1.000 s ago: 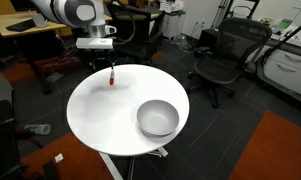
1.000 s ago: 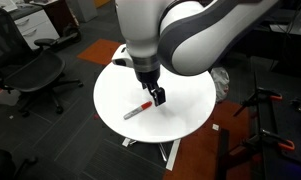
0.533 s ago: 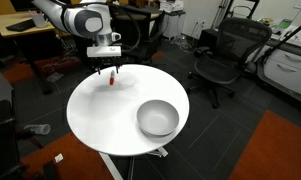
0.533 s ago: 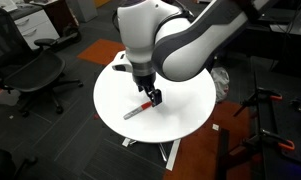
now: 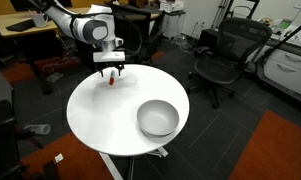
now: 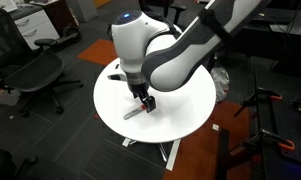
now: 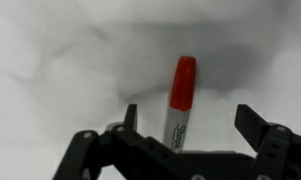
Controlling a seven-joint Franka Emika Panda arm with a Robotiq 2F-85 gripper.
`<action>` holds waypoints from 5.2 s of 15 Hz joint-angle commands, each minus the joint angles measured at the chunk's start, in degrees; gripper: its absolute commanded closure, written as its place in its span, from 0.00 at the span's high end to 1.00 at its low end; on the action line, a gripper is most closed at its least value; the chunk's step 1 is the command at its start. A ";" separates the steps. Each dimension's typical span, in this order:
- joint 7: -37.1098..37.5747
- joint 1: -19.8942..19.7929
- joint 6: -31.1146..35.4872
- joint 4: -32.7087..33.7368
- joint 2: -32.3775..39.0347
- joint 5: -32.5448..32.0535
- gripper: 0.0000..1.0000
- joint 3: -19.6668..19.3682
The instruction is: Pick the pen on the table and put it in the bowl
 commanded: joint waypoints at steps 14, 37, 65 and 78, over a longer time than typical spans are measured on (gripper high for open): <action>-2.53 -0.81 0.38 8.94 7.54 -0.31 0.66 1.16; 12.66 -0.93 13.63 -3.76 -6.45 1.12 0.06 0.05; 14.04 -21.21 30.90 -30.35 -41.64 38.11 0.06 1.78; 23.13 -23.02 25.13 -20.49 -27.92 31.89 0.06 -7.65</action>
